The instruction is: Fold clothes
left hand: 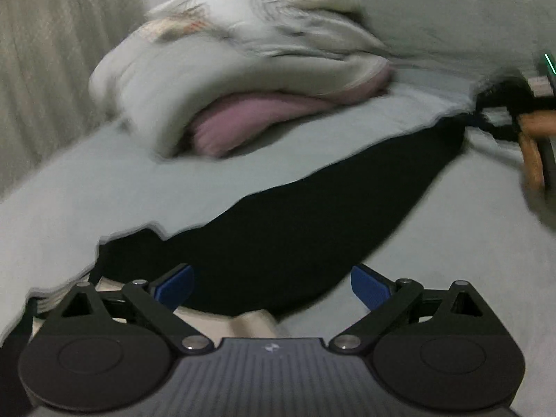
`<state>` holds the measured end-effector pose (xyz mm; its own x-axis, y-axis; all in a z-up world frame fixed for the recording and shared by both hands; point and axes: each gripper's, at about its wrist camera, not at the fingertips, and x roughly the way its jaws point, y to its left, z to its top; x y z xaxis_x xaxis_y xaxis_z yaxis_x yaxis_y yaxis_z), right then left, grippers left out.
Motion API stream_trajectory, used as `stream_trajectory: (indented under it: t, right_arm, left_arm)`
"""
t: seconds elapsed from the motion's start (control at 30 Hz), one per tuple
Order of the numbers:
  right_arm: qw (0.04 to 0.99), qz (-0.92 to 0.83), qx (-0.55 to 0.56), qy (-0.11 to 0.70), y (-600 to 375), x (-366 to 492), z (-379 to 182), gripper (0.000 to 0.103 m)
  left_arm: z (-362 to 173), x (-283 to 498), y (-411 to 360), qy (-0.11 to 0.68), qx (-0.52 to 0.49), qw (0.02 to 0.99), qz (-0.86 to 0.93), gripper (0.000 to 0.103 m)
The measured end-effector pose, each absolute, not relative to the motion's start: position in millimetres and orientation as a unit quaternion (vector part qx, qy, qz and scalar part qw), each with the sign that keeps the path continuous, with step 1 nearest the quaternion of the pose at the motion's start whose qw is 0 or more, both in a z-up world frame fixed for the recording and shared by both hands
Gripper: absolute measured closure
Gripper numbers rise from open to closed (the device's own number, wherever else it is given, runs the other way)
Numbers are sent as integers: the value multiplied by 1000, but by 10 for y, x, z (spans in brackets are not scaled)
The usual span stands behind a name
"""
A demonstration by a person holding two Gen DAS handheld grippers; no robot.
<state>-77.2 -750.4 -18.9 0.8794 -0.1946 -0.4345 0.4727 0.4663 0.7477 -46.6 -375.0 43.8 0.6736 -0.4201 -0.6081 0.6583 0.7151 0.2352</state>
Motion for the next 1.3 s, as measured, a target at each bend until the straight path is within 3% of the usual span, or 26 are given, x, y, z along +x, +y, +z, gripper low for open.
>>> stream_trajectory:
  t: [0.37,0.67,0.8,0.83,0.87,0.93,0.97,1.1,1.2,1.27,1.3]
  right_arm:
    - [875,-112,460,98,-7400,-790,571,90]
    - [895,-55,440,56,-7143,-794,1243,90]
    - [892,-42,447,53,-7110,-817,1297,90]
    - [892,-40,447,54,-7105,-816,1306,90]
    - [892,-38,446,54,-7100,-816,1315,90]
    - [893,-34,446,55,-7090,-815,1333,90]
    - [893,-32,445,56,-7077,-809,1341,90]
    - [904,-10,424,60,-6897,-736,1460,90]
    - [914,7,402,59,-6743,-701,1581,90]
    - [923,26,380,56,-6537,-681,1727,90]
    - [926,35,371,55,-6454,-675,1780,90]
  left_arm:
    - [244,-359,-4456,281,214,877,-325,5]
    - [198,-253,-4596,313,167,878,-321,5]
    - [272,-110,-4599,328,95,884,-320,10]
    - [286,-75,-4571,333,69,882,-327,30]
    - [298,-34,-4539,340,43,879,-332,63]
    - [291,35,-4469,355,10,875,-329,96]
    - [289,53,-4432,358,1,875,-328,97]
    - [348,39,-4221,346,-25,876,-335,97]
    - [397,13,-4065,354,-55,868,-343,88]
    - [397,-3,-3953,369,-80,857,-349,46]
    - [398,-22,-3893,373,-92,854,-352,38]
